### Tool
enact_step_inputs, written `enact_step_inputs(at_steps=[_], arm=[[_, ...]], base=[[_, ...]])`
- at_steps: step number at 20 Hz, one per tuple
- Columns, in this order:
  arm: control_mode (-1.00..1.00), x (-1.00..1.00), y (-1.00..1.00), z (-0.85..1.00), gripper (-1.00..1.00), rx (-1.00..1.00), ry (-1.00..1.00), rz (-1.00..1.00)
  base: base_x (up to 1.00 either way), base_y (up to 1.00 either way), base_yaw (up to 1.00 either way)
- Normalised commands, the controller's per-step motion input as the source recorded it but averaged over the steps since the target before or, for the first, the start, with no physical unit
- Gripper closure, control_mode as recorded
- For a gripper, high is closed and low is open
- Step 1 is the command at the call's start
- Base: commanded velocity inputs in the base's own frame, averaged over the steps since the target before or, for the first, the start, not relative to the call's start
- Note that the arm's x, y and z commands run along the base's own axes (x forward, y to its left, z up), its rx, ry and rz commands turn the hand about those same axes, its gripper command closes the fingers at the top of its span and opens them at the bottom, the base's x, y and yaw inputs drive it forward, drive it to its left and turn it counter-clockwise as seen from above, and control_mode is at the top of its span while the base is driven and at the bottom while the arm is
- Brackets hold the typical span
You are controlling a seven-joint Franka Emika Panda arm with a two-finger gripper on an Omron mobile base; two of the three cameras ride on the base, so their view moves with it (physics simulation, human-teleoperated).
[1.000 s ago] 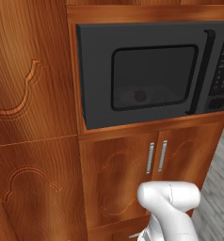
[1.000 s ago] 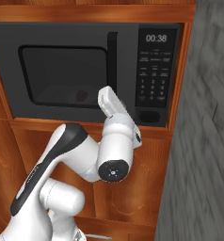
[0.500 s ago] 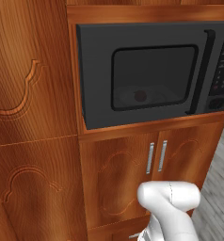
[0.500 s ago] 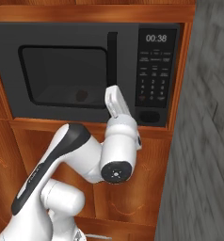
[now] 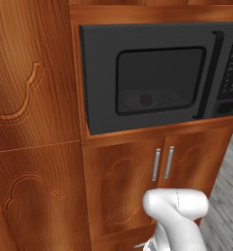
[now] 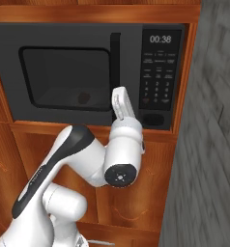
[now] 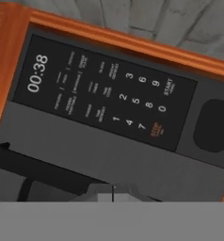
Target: Pick the bell pepper from the counter and place it in the microwave. Then turn on the microwave.
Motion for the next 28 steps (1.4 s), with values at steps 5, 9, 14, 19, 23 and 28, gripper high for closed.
enact_step_inputs(at_steps=[5,9,14,19,23,28], arm=[[-1.00,0.01,-0.16,0.00,1.00,0.09,0.03,0.00],[-1.00,0.00,-0.15,0.00,1.00,0.12,0.02,0.00],[-1.00,0.00,-0.11,0.00,1.00,0.12,0.02,0.00],[-1.00,0.07,-0.02,0.00,1.00,0.06,0.02,0.00],[-1.00,0.08,-0.10,0.00,1.00,0.09,0.02,0.00],[-1.00,0.10,-0.13,0.00,1.00,0.10,0.01,0.00]], base=[[0.00,0.00,0.00],[0.00,0.00,0.00],[0.00,0.00,0.00],[0.00,0.00,0.00],[0.00,0.00,0.00],[0.00,0.00,0.00]])
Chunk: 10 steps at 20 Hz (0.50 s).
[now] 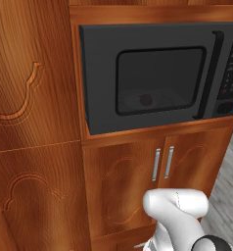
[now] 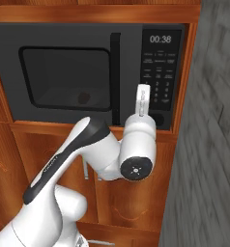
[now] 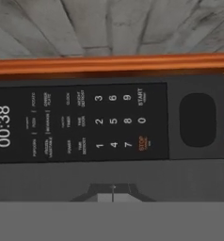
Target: Pick the bell pepper from the counter and place it in the microwave. Then turn on the microwave.
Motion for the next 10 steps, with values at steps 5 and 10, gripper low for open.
enact_step_inputs(at_steps=[5,10], arm=[[-1.00,0.09,-0.12,0.00,1.00,0.08,0.00,0.00],[-1.00,0.08,-0.11,-0.01,1.00,0.05,0.00,0.00]], base=[[0.00,0.00,0.00],[0.00,0.00,0.00]])
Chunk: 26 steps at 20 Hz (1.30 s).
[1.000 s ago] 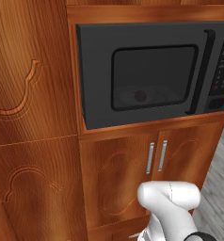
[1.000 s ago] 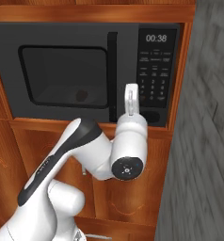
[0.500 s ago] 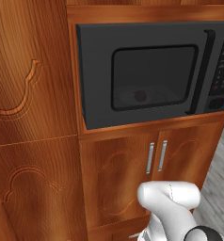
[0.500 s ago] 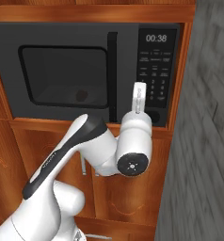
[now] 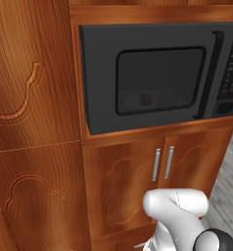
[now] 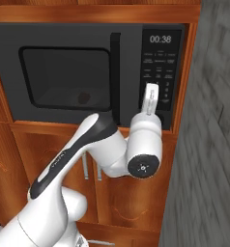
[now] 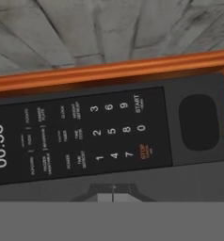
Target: Pick the bell pepper from the counter and place it in the microwave. Then turn on the microwave.
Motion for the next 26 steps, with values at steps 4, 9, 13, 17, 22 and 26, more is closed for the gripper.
enact_step_inputs(at_steps=[4,9,13,17,22,26], arm=[[-1.00,0.15,-0.10,-0.06,1.00,0.04,0.00,0.00],[-1.00,0.19,-0.07,-0.08,1.00,0.05,0.00,0.00],[-1.00,0.19,-0.08,-0.08,1.00,0.05,0.00,0.00],[-1.00,0.16,-0.09,-0.05,1.00,0.05,0.00,0.00],[-1.00,0.14,-0.10,-0.10,1.00,0.05,0.00,0.00],[-1.00,0.12,-0.10,-0.12,1.00,0.05,0.00,0.00]], base=[[0.00,0.00,0.00],[0.00,0.00,0.00],[0.00,0.00,0.00],[0.00,0.00,0.00],[0.00,0.00,0.00],[0.00,0.00,0.00]])
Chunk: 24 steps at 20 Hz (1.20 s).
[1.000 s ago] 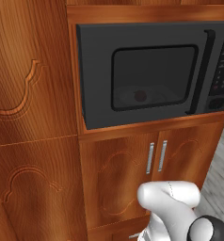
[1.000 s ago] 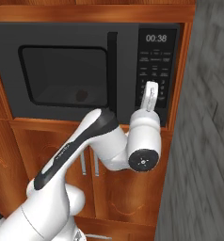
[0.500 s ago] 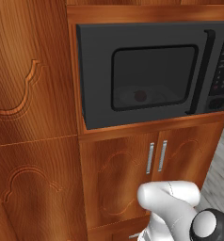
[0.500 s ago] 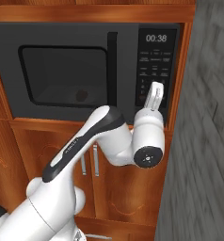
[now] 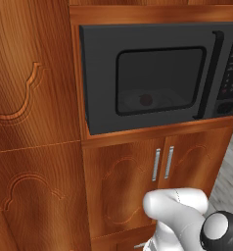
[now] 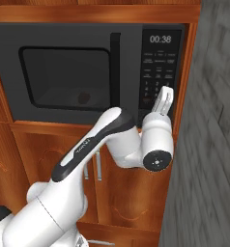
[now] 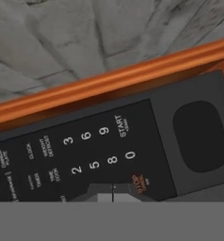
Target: Pick the bell pepper from the counter and place it in the microwave. Then turn on the microwave.
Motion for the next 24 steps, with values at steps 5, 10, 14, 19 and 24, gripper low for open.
enact_step_inputs(at_steps=[5,10,14,19,24], arm=[[-1.00,0.12,-0.06,-0.07,1.00,0.05,0.00,0.00],[-1.00,0.14,-0.07,-0.02,1.00,0.05,0.00,0.00],[-1.00,0.12,-0.12,-0.03,1.00,0.06,0.00,0.00],[-1.00,0.14,-0.08,-0.04,1.00,0.05,0.00,0.00],[-1.00,0.15,-0.04,-0.02,1.00,0.04,0.00,0.00]], base=[[0.00,0.00,0.00],[0.00,0.00,0.00],[0.00,0.00,0.00],[0.00,0.00,0.00],[0.00,0.00,0.00]])
